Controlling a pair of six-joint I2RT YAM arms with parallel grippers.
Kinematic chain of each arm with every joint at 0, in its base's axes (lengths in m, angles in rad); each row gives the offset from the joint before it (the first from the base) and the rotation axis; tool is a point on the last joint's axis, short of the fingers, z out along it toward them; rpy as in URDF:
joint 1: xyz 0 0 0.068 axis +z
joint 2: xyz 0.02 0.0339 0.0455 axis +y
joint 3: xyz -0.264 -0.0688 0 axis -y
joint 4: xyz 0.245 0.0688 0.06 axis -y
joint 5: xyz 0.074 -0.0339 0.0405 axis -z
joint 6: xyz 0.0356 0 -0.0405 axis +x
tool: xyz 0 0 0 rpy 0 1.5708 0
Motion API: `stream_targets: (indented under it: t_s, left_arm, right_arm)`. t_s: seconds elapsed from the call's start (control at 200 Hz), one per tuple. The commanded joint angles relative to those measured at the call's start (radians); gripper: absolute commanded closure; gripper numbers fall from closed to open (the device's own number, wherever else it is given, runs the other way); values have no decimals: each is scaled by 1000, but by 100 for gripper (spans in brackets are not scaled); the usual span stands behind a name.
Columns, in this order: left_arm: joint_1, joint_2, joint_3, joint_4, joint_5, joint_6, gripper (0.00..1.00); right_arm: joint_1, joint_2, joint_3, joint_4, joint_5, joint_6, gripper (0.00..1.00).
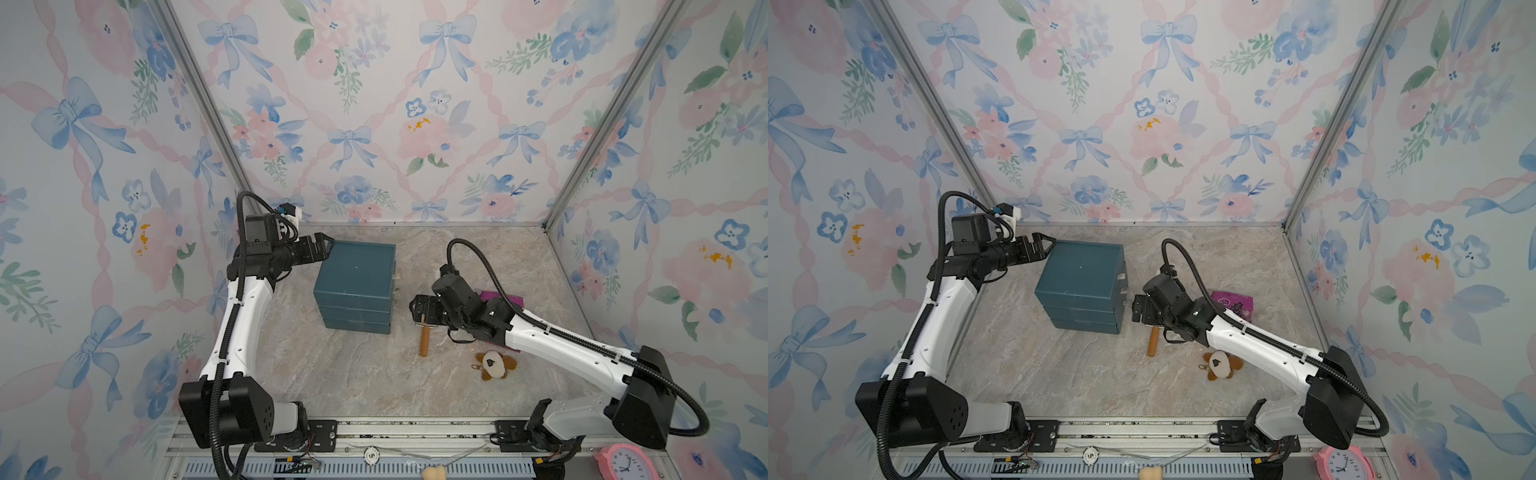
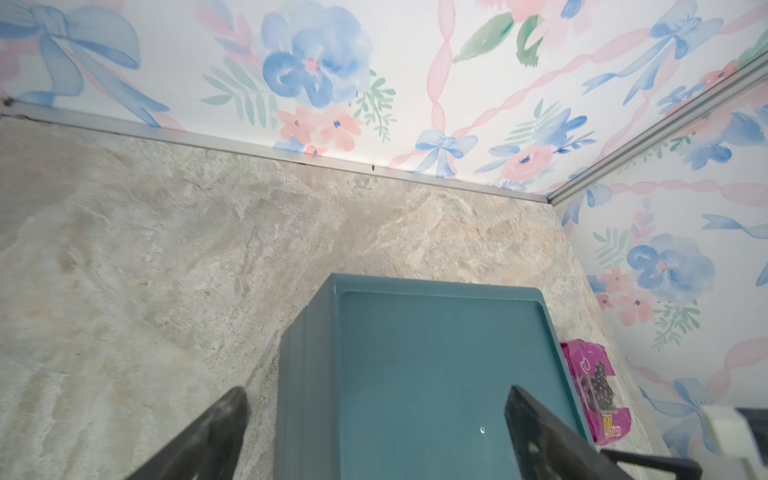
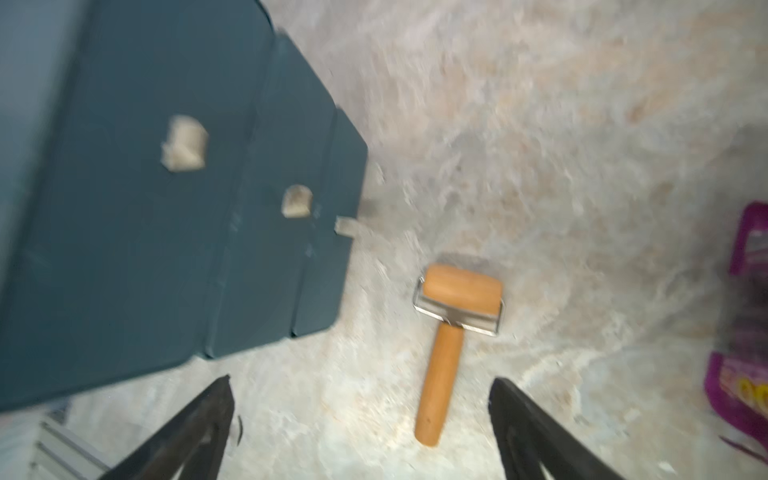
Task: Take the mice out of the drawer
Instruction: Move the distractor to the center of the board.
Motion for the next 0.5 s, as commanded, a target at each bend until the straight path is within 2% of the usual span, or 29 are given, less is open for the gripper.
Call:
stream_targets:
  t_s: [0.0, 0.145, 0.29, 0.44, 0.495]
  left_arm:
    - [-1, -3, 39, -2, -42, 3, 2]
    - [-2, -6, 49, -2, -53, -4, 3]
    - [-4, -26, 34, -1, -71, 2, 4]
    - [-4, -34, 22, -1, -92, 4, 5]
    - [-4, -35, 17, -1, -101, 4, 5]
  right_arm:
    - [86, 128, 34, -193, 168, -9, 4]
    - [104, 305, 114, -200, 214, -10, 4]
    - [99, 403, 157, -222, 241, -6, 3]
    - [41, 438, 84, -186, 214, 18, 0]
    - [3, 433, 53, -165, 204, 23, 3]
